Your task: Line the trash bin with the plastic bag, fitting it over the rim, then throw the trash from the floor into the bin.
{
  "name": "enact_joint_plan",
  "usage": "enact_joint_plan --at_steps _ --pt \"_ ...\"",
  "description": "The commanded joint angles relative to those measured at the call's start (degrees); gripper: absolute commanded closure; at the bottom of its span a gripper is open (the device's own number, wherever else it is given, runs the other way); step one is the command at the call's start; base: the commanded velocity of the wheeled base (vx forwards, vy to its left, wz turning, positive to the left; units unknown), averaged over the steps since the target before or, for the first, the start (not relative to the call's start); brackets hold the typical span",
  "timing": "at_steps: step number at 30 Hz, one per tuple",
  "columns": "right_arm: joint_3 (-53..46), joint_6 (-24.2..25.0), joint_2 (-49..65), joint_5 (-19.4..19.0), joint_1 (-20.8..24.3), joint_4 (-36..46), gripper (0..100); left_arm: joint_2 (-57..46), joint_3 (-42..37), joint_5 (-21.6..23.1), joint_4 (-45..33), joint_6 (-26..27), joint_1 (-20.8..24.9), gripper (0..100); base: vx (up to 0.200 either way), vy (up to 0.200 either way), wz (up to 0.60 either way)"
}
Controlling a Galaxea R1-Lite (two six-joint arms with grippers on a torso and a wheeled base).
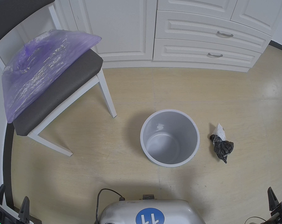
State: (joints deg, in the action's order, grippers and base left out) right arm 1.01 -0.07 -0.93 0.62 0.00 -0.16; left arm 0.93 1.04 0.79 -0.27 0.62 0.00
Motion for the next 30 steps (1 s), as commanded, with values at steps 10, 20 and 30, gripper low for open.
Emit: enact_joint_plan --at_steps 10,20,30 --pt "-1.0 0.1 0.9 0.0 0.0 -0.1 0 -0.9 -0.9 0.2 0.0 0.3 0.0 0 0.000 0.000 0.00" --pt "-1.0 -0.3 0.9 -0.2 0.0 0.1 0 -0.8 -0.9 0.0 0.0 0.3 0.0 0 0.000 0.000 0.00" --pt "-1.0 -0.3 0.9 -0.1 0.0 0.0 0 -0.9 -0.9 0.2 0.0 0.3 0.0 0 0.000 0.000 0.00"
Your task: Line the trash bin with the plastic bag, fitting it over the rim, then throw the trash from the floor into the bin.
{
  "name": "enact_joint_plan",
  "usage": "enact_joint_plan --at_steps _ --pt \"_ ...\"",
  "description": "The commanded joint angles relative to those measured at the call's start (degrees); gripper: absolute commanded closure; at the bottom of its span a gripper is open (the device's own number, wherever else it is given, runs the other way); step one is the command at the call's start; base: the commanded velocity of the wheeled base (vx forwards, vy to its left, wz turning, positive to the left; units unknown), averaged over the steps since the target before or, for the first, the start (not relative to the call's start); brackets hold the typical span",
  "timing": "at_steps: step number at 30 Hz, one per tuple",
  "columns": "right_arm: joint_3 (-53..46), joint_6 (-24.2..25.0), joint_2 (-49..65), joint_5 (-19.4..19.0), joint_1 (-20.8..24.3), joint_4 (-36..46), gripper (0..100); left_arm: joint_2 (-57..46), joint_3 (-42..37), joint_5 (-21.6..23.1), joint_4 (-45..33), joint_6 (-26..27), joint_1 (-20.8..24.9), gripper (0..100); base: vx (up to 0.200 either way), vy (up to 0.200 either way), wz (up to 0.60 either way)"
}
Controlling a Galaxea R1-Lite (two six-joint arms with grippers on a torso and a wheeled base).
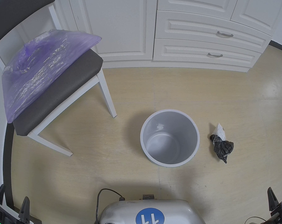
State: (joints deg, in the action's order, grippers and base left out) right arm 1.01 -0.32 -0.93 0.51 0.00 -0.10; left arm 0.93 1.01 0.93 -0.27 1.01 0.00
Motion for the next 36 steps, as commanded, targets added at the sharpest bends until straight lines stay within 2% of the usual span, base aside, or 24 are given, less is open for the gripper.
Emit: enact_joint_plan --at_steps 1,8,15,18,20,22,25,26,27,28,29,32,36 --pt "-1.0 0.0 0.9 0.0 0.0 -0.1 0 -0.9 -0.9 0.0 0.0 0.0 0.0 0 0.000 0.000 0.00" --pt "-1.0 0.1 0.9 0.0 -0.1 -0.2 0 -0.9 -0.9 0.0 0.0 -0.1 0.0 0 0.000 0.000 0.00" --pt "-1.0 -1.9 0.9 -0.5 -0.2 -0.3 0 -0.9 -1.0 0.7 0.7 2.3 -0.1 0 0.000 0.000 0.00" --pt "-1.0 -1.4 0.9 -0.6 -0.1 -0.4 0 -0.9 -1.0 0.7 0.7 2.2 -0.1 0 0.000 0.000 0.00" --pt "-1.0 1.2 0.9 0.0 0.0 -0.3 0 -0.9 -0.9 -0.3 0.4 0.0 -0.1 0 0.000 0.000 0.00" --pt "-1.0 1.6 0.9 0.3 0.0 -0.4 0 -0.9 -0.9 -1.4 0.5 -1.4 -0.1 0 0.000 0.000 0.00" --pt "-1.0 0.8 0.9 0.5 -0.1 -0.4 0 -0.9 -0.9 -1.2 1.3 0.0 0.0 0 0.000 0.000 0.00" --pt "-0.6 -1.8 0.9 0.1 -0.1 -1.5 0 -0.9 -0.2 -0.8 3.2 2.0 0.0 0 0.000 0.000 0.00" --pt "-0.5 -2.2 0.9 0.0 -0.1 -1.8 0 -0.9 -0.1 -0.8 3.5 2.2 0.0 0 0.000 0.000 0.00" --pt "2.0 -6.3 0.9 -1.4 -0.1 -6.1 0 -0.8 2.1 0.0 6.9 4.7 0.0 0 0.000 0.000 0.00" --pt "5.1 -7.3 0.4 -4.3 -0.1 -8.5 0 -0.7 4.2 2.1 8.2 5.1 0.0 0 0.000 0.000 0.00" --pt "9.4 -6.7 -3.0 -8.5 -0.9 -6.6 0 0.0 7.2 6.0 5.3 4.9 0.2 0 0.000 0.000 0.00" --pt "11.4 -3.3 -11.3 -8.5 -0.8 -4.0 0 4.6 9.3 6.4 0.7 3.9 1.4 0 0.000 0.000 0.00"
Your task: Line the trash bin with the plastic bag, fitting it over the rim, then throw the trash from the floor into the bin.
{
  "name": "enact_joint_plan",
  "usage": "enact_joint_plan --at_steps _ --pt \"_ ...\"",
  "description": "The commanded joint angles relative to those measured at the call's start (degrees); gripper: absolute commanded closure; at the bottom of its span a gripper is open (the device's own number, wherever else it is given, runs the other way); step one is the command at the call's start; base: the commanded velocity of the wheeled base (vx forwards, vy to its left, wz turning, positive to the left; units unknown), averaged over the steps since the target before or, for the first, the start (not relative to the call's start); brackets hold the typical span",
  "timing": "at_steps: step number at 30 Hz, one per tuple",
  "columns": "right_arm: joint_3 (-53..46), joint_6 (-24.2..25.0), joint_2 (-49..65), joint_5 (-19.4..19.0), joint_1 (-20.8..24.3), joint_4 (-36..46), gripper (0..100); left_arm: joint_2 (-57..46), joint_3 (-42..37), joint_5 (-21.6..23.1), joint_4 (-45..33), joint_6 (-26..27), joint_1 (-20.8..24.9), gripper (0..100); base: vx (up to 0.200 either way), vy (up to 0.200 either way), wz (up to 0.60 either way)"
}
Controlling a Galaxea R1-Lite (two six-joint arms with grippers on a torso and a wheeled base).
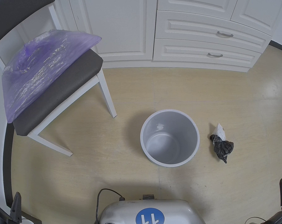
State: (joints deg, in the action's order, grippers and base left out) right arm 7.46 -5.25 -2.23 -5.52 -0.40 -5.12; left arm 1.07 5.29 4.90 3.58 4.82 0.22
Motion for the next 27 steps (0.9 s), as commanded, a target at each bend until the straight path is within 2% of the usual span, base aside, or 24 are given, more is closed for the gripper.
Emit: enact_joint_plan --at_steps 1,7,11,12,14,17,19,22,25,27 --pt "6.1 2.3 -12.8 -2.4 -0.3 1.1 0 6.6 5.9 2.4 -3.3 0.2 1.5 0 0.000 0.000 0.00" --pt "15.7 2.5 -30.7 -2.6 -0.2 0.2 0 22.0 14.8 2.1 -3.1 0.1 1.0 0 0.000 0.000 0.00" --pt "20.2 2.7 -37.2 -2.7 0.8 -0.8 0 29.6 18.1 2.0 -3.1 0.3 0.6 0 0.000 0.000 0.00" --pt "22.0 3.0 -40.5 -2.6 1.9 -3.0 0 34.9 19.6 1.2 -1.9 0.4 0.0 0 0.000 0.000 0.00" --pt "22.8 3.9 -42.7 -2.4 3.1 -5.9 0 39.0 20.5 0.8 0.6 0.2 -0.4 0 0.000 0.000 0.00" --pt "22.6 7.5 -46.3 0.7 6.4 -11.2 0 45.1 21.8 -0.9 7.4 -0.6 -3.2 0 0.000 0.000 0.00" --pt "21.8 11.2 -47.4 5.0 10.5 -12.5 0 47.3 21.9 -2.9 9.4 0.2 -5.8 0 0.000 0.000 0.00" --pt "22.5 17.0 -48.7 9.4 15.3 -13.7 0 47.7 22.8 -3.6 9.5 2.1 -6.3 0 0.000 0.000 0.00" --pt "22.9 17.4 -49.6 9.9 15.8 -14.7 0 48.4 22.9 -3.7 9.8 3.7 -7.7 0 0.000 0.000 0.00" --pt "22.8 17.4 -49.9 9.6 16.0 -15.1 0 48.7 22.2 -3.6 10.0 6.9 -8.7 0 0.000 0.000 0.00"
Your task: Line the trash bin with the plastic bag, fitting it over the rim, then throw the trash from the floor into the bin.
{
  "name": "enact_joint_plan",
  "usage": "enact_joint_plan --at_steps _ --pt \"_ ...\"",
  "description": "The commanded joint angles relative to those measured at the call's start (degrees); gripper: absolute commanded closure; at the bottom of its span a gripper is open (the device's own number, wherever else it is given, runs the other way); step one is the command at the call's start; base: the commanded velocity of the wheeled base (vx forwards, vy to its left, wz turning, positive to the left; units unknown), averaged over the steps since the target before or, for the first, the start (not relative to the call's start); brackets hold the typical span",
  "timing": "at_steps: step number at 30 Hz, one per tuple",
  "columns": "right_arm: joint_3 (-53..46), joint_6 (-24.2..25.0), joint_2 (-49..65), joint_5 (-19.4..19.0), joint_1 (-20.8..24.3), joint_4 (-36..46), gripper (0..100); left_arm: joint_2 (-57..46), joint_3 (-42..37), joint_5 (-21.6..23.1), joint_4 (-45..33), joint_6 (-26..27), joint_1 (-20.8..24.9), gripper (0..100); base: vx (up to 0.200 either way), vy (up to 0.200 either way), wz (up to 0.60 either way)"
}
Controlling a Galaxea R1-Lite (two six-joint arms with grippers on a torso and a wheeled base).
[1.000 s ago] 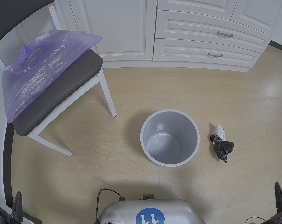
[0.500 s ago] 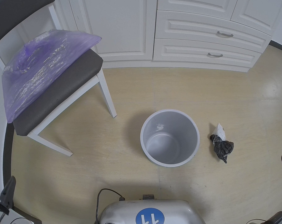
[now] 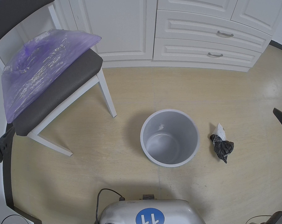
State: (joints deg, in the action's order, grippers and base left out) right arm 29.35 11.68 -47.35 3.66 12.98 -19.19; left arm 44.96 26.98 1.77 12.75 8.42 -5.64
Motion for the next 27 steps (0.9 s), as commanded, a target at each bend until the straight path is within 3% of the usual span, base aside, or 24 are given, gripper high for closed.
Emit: enact_joint_plan --at_steps 1,4,12,27 --pt "0.9 0.6 -5.0 0.4 2.7 -1.1 0 4.8 0.2 -0.5 1.0 5.4 -3.1 0 0.000 0.000 0.00" --pt "1.1 0.7 -5.6 0.4 2.7 -1.3 0 3.9 -1.1 -0.5 1.0 9.7 -4.6 0 0.000 0.000 0.00" --pt "1.2 -1.3 -2.7 0.4 2.8 -3.3 0 4.0 -2.0 -0.5 1.0 14.9 -4.9 0 0.000 0.000 0.00" --pt "0.8 -1.7 -0.7 0.5 2.7 -3.4 0 4.3 -2.5 -2.3 1.0 20.4 -5.1 0 0.000 0.000 0.00"
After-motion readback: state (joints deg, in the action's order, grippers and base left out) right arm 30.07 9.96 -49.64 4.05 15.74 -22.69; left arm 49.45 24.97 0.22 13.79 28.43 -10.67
